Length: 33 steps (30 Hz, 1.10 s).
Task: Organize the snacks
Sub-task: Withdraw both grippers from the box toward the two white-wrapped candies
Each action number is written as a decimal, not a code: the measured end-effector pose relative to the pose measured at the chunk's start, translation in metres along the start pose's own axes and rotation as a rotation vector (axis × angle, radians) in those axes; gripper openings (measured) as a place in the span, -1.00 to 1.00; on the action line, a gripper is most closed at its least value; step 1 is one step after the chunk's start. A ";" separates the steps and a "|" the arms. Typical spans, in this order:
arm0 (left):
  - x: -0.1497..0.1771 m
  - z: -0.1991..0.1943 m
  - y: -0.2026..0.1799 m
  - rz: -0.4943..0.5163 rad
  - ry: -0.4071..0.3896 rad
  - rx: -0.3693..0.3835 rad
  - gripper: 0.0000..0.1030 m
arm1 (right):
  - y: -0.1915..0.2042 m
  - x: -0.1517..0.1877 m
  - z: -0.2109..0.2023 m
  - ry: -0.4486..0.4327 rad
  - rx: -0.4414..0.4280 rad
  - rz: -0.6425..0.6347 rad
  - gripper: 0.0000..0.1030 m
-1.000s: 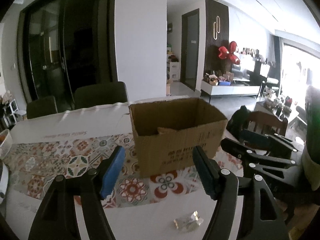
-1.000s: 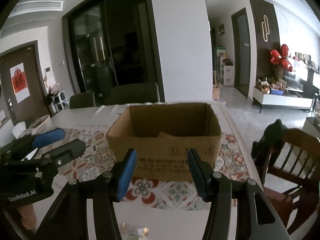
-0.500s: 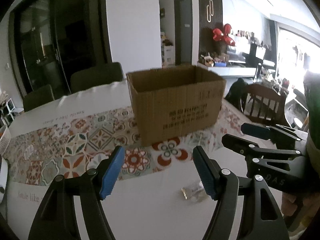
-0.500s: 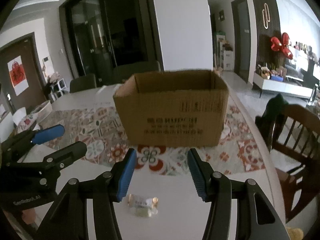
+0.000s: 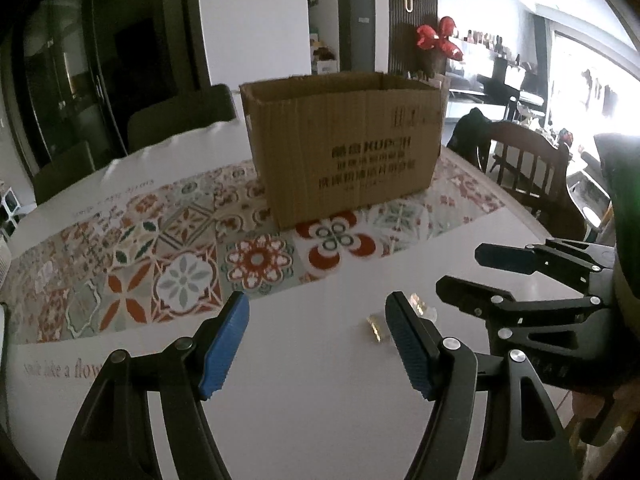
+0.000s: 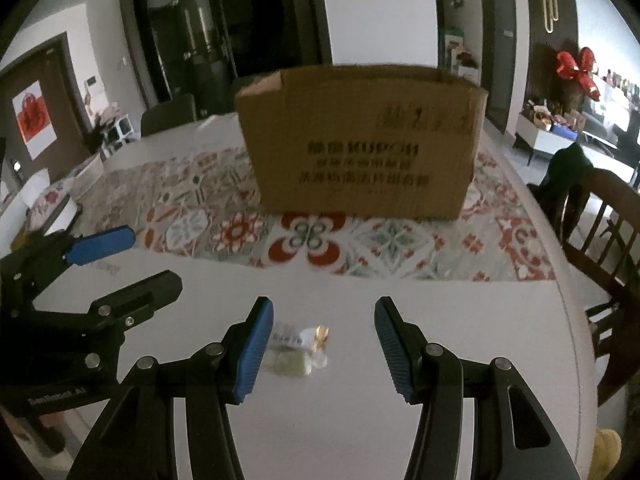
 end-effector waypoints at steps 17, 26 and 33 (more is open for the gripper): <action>0.040 0.018 0.006 -0.061 0.073 0.013 0.36 | 0.019 0.036 0.030 0.112 -0.045 -0.034 0.04; 0.046 0.028 0.004 -0.075 0.097 0.021 0.36 | 0.019 0.043 0.043 0.136 -0.049 -0.024 0.03; 0.045 0.030 0.003 -0.080 0.102 0.022 0.36 | 0.019 0.045 0.048 0.132 -0.043 -0.029 -0.09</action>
Point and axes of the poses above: each gripper's, at about its wrist camera, not at the fingertips, and z roughly the way its jaws point, y to its left, x to its underside, the point moved 9 cm from there along z, roughly the way its jaws point, and after that the axes turned 1 degree about -y, right-handed, at the moved point
